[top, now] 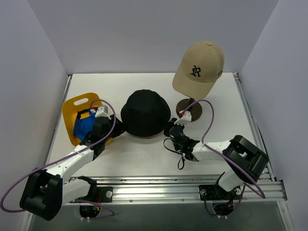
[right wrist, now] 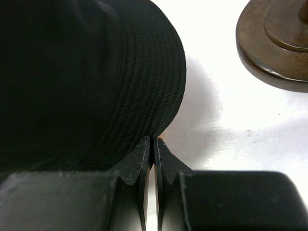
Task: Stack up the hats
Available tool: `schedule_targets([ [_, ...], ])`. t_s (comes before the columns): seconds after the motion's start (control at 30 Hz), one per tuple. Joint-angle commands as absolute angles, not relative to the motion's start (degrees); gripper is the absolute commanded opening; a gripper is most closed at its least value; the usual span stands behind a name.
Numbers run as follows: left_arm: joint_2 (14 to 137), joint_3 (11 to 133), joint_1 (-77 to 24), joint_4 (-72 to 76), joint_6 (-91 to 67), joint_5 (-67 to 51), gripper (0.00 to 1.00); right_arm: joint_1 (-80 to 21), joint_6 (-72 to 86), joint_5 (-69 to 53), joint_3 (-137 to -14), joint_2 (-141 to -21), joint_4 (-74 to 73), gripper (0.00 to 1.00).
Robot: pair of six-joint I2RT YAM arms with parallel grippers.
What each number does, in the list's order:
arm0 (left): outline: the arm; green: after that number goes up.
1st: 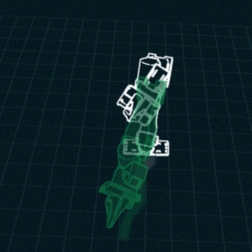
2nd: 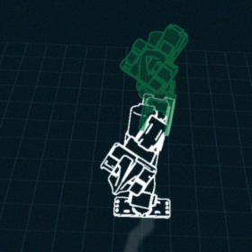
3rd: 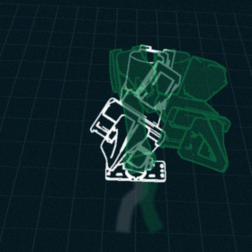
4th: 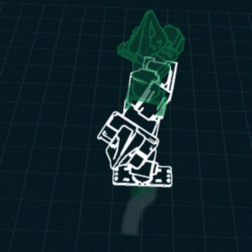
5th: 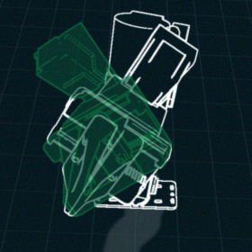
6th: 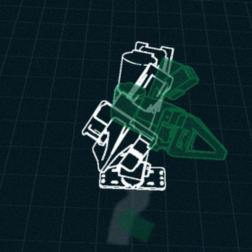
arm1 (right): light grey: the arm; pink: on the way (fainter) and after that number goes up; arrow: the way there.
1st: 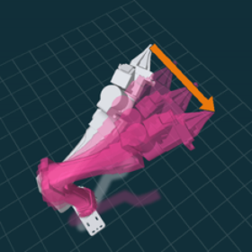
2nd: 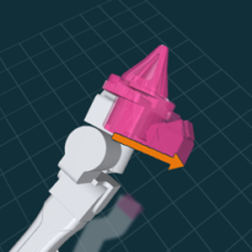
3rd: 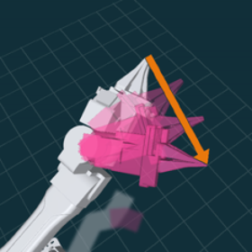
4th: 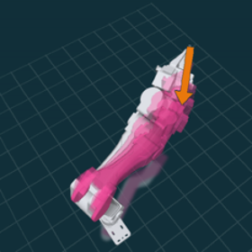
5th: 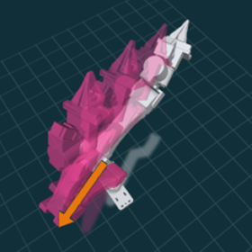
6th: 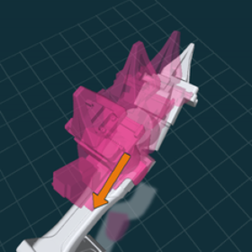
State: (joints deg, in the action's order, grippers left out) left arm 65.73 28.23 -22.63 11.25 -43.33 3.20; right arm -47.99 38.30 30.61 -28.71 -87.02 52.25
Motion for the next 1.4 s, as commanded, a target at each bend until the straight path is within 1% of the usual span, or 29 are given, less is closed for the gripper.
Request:
schedule_targets([
  [0.0, 61.6, 32.6, -22.8, 2.1, -41.6, 8.3, 0.48, -47.0, 37.8, 34.0, -27.2, -85.9, 49.2, 0.00],
  [0.1, 58.5, 36.1, -22.7, -5.4, -41.5, 13.3, 0.53, -47.0, 38.2, 34.4, -26.6, -83.2, 47.3, 0.04],
  [0.13, 57.8, 36.9, -22.7, -6.4, -41.5, 13.8, 0.55, -47.0, 38.8, 34.8, -26.6, -82.4, 46.6, 0.11],
  [0.23, 57.9, 39.5, -22.7, -7.8, -41.2, 13.8, 0.56, -47.1, 40.7, 35.4, -26.0, -77.7, 43.3, 0.18],
  [0.43, 64.8, 42.5, -23.0, -6.5, -40.7, 12.6, 0.57, -47.0, 41.0, 36.1, -26.4, -71.2, 38.0, 0.21],
  [0.53, 66.8, 43.6, -23.1, -6.3, -40.3, 12.6, 0.57, -46.8, 39.0, 36.7, -28.0, -71.2, 38.2, 0.21],
  [0.6, 66.5, 44.1, -23.2, -7.5, -40.3, 13.0, 0.57, -46.3, 37.2, 35.9, -29.4, -72.2, 38.1, 0.21],
  [0.8, 59.3, 47.7, -23.1, -15.3, -41.0, 19.5, 0.57, -45.7, 36.5, 31.4, -30.7, -78.0, 42.9, 0.20],
  [0.9, 57.6, 53.1, -22.5, -21.5, -39.6, 23.1, 0.58, -45.5, 35.9, 28.9, -31.4, -80.9, 43.8, 0.20],
  [1.03, 58.4, 58.7, -19.3, -28.5, -37.4, 26.5, 0.60, -45.1, 35.7, 27.8, -33.3, -80.4, 40.4, 0.20],
  [1.17, 59.6, 62.6, -12.6, -31.6, -34.1, 25.3, 0.65, -45.4, 35.7, 26.8, -32.5, -72.4, 33.5, 0.20],
  [1.2, 60.0, 63.5, -10.8, -31.7, -33.8, 22.2, 0.65, -45.4, 35.9, 25.6, -31.8, -68.0, 32.0, 0.20],
  [1.23, 61.2, 63.8, -7.0, -31.2, -33.4, 19.7, 0.66, -46.3, 36.0, 25.1, -31.2, -65.9, 30.9, 0.20],
  [1.27, 62.0, 64.3, -5.2, -31.2, -33.6, 17.9, 0.66, -46.9, 36.5, 24.7, -30.3, -63.3, 29.5, 0.20],
  [1.3, 62.8, 64.9, -3.8, -31.2, -33.7, 16.3, 0.66, -47.6, 36.7, 24.5, -29.5, -58.8, 28.9, 0.21],
  [1.37, 66.5, 67.1, -2.4, -31.6, -32.3, 13.4, 0.66, -48.8, 37.5, 23.3, -27.1, -54.5, 27.0, 0.22],
])
